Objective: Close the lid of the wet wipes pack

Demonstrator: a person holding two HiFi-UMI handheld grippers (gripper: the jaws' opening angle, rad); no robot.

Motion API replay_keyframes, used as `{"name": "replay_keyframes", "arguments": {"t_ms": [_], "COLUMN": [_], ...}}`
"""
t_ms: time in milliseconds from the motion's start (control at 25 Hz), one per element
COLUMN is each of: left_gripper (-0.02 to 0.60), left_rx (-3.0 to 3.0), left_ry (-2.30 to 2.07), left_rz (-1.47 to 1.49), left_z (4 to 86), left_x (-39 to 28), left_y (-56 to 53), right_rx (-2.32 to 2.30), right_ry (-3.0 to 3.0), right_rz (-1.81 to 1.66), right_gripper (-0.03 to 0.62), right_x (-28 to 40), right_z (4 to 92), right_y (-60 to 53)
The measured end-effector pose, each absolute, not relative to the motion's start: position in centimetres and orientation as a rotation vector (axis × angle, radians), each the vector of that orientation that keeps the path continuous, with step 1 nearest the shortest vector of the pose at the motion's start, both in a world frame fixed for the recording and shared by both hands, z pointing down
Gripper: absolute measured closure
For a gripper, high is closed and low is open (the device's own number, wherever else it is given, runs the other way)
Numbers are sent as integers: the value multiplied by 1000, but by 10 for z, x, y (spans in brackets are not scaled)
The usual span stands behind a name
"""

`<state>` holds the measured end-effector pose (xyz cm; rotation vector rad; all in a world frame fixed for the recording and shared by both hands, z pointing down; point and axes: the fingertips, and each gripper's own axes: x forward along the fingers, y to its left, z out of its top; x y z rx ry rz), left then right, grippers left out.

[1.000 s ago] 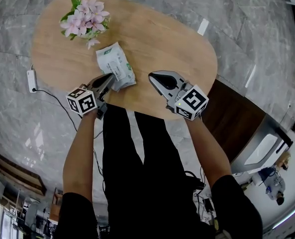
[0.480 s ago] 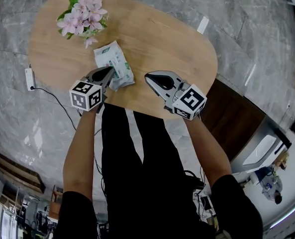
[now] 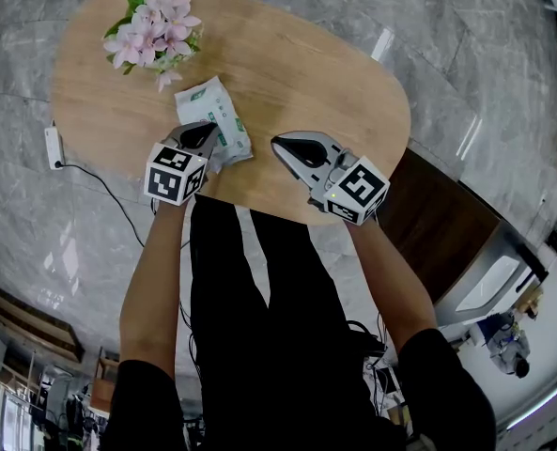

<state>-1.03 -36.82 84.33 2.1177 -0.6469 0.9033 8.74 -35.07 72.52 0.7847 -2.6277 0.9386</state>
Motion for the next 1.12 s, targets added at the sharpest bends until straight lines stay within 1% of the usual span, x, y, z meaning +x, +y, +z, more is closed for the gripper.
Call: {"name": "replay_keyframes", "arguments": {"t_ms": [560,960,1120], "left_gripper": [565,566,566], "left_rx": [2140,2130,2132], "left_ry": [-605,-576,-567], "left_rz": [1172,1277,1248], "left_z": [858,867,867], "left_x": [-3,-2,-2], "left_y": [-366,-364,-365], "right_rx": [767,784,791], "right_ry": [-2620,-2614,-2616], "right_rz": [960,963,957], "right_gripper": [586,586,586], "right_x": [90,94,93], "right_z": [733,737,736], "right_y": [-352,-360,-360]}}
